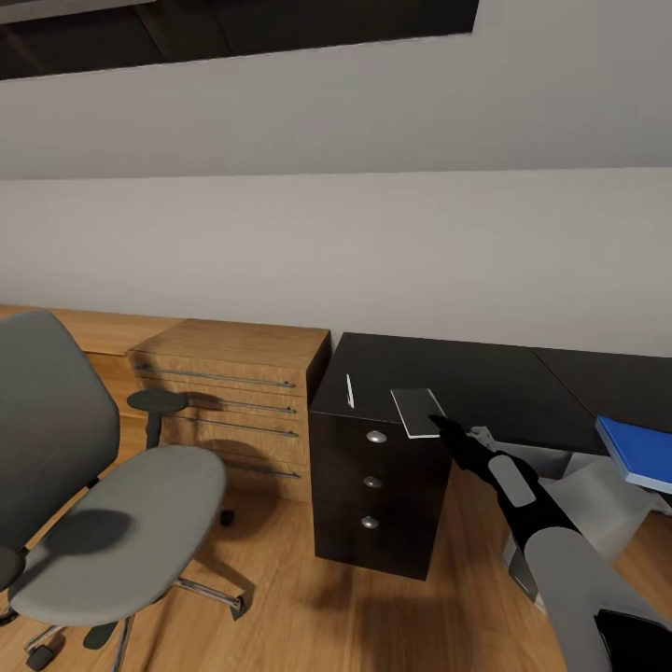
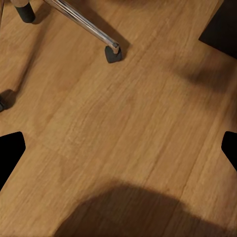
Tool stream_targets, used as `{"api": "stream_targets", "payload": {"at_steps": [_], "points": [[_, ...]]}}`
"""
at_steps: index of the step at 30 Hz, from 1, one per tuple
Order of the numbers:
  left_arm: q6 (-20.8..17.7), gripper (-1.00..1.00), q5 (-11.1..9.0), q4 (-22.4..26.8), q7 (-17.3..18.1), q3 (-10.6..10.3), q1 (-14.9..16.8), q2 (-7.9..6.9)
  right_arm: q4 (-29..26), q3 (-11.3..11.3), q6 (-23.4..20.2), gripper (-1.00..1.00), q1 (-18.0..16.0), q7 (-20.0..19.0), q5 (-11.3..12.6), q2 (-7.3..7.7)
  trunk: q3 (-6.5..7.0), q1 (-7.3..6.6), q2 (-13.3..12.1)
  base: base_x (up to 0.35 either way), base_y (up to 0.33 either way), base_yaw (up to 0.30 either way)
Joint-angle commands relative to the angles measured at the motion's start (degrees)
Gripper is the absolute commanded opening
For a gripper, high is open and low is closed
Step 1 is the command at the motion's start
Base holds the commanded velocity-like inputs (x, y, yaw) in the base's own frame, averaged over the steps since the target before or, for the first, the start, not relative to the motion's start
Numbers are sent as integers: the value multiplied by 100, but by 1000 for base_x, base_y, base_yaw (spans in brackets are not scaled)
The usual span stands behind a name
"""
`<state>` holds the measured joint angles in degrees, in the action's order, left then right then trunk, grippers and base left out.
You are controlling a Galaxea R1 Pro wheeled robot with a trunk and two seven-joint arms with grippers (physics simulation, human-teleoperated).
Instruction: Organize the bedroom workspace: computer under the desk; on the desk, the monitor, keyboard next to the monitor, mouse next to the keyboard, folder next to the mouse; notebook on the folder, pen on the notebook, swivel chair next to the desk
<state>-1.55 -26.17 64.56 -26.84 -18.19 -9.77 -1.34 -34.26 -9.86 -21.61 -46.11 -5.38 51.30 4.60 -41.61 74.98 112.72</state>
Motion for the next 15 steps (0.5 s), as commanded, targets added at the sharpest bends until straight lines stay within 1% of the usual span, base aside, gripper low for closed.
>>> {"api": "stream_targets", "payload": {"at_steps": [1,12,13,15], "points": [[-17,100,-29,13,-41,-18,1,-7,-1,-26,-36,100,-3,-15,12,-3,-4,0,2,0,0,0],[-17,100,-29,13,-41,-18,1,-7,-1,-21,-37,100,-3,-9,8,-3,-4,0,2,0,0,0],[-15,100,-29,13,-41,-18,1,-7,-3,-18,-37,-100,-3,-12,6,-3,-4,0,2,0,0,0],[-16,100,-29,13,-41,-18,1,-7,-4,-17,-37,-100,-3,-10,5,-3,-4,0,2,0,0,0]]}}
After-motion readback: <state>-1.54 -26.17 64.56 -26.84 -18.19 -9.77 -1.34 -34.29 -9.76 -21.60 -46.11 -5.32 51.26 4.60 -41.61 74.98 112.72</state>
